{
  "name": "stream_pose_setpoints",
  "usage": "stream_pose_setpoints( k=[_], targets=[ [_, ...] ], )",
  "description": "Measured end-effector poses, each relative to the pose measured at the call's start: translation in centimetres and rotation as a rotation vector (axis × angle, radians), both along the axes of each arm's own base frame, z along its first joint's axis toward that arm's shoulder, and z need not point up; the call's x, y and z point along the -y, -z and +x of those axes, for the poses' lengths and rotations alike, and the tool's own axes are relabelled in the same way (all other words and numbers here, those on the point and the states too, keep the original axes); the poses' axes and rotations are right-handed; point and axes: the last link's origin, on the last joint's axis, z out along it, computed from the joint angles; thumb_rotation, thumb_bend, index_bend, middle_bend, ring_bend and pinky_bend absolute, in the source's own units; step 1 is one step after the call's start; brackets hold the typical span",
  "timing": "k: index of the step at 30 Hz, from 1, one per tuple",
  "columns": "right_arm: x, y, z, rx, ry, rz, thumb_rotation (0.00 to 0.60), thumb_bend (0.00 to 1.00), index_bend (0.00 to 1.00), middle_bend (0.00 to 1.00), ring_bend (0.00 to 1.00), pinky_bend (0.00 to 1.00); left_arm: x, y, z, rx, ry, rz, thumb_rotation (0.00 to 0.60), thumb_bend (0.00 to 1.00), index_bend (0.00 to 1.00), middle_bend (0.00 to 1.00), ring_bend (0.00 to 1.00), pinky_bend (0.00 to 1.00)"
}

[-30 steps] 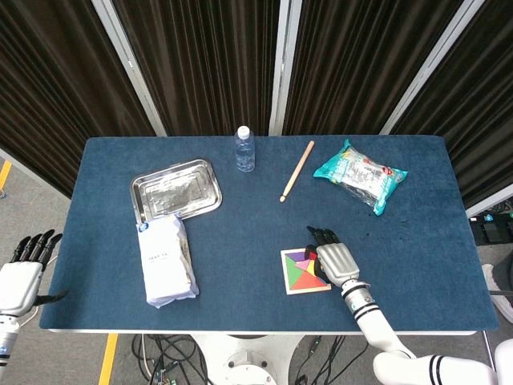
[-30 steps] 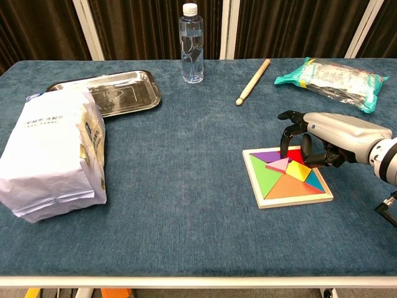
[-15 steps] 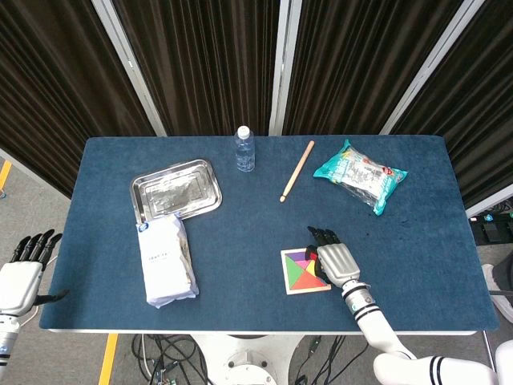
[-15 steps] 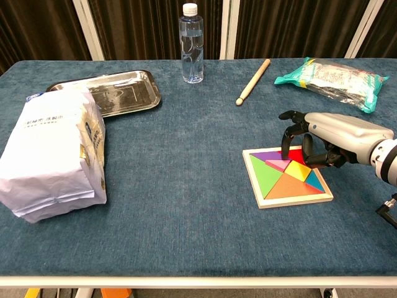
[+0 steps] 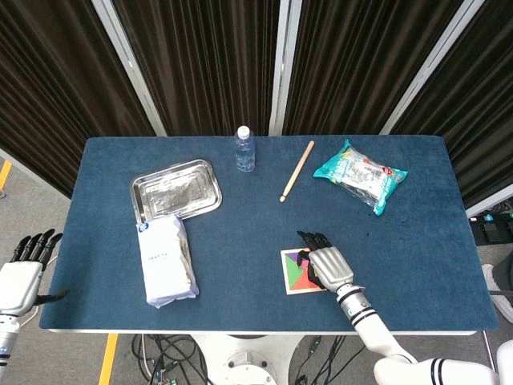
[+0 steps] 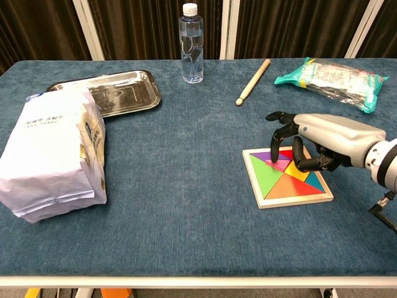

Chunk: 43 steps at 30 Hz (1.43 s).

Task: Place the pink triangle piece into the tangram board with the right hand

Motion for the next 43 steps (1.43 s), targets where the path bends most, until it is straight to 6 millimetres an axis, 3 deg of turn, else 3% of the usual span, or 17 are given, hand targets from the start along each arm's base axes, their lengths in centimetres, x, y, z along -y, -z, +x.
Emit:
stream_pose_setpoints(
  k=[16,22,25,28,29,31,33,38,43],
  targets=[
    [0.2,0.2,-1.0,-0.035,0.026,-0.010,0.540,0.94,0.46,0.00,0.00,0.00,0.1,0.0,-0.1,0.001,-0.001,0.000,0.600,0.00,0.00,0.00,0.00,0.00],
    [0.5,-1.1,-0.4,0.020,0.007,-0.050,0.540,0.91,0.41,0.00,0.00,0.00,0.1,-0.3,0.1,-0.002,0.004,0.007,0.600,0.00,0.00,0.00,0.00,0.00],
    [0.6,-2.9,-0.8,0.035,0.001,-0.090,0.541,0.76,0.31,0.00,0.00,0.00,0.1,-0.4,0.2,-0.002,0.005,0.010,0.600,0.00,0.00,0.00,0.00,0.00],
    [0.3,-5.4,-1.9,0.028,-0.002,-0.138,0.532,0.32,0.05,0.00,0.00,0.00,0.2,-0.3,0.3,0.000,0.003,0.011,0.600,0.00,0.00,0.00,0.00,0.00],
    [0.0,-6.5,-2.6,0.015,-0.003,-0.163,0.523,0.19,0.01,0.00,0.00,0.00,0.2,-0.3,0.3,0.000,0.002,0.012,0.600,0.00,0.00,0.00,0.00,0.00],
    [-0.6,-8.3,-3.7,-0.009,-0.003,-0.207,0.509,0.05,0.00,0.00,0.00,0.00,0.3,-0.2,0.5,0.002,0.004,0.014,0.600,0.00,0.00,0.00,0.00,0.00],
    [-1.5,-10.0,-5.0,-0.024,0.001,-0.261,0.503,0.00,0.00,0.00,0.00,0.00,0.3,-0.2,0.8,0.003,0.012,0.020,0.600,0.00,0.00,0.00,0.00,0.00],
    [-4.6,-13.5,-9.0,-0.095,0.057,-0.395,0.510,0.00,0.00,0.00,0.00,0.00,0.1,-0.2,1.5,-0.002,0.032,0.029,0.600,0.00,0.00,0.00,0.00,0.00],
    [-6.7,-15.2,-11.9,-0.184,0.113,-0.435,0.493,0.00,0.00,0.00,0.00,0.00,0.1,-0.6,1.9,-0.008,0.041,0.043,0.600,0.00,0.00,0.00,0.00,0.00]
  ],
)
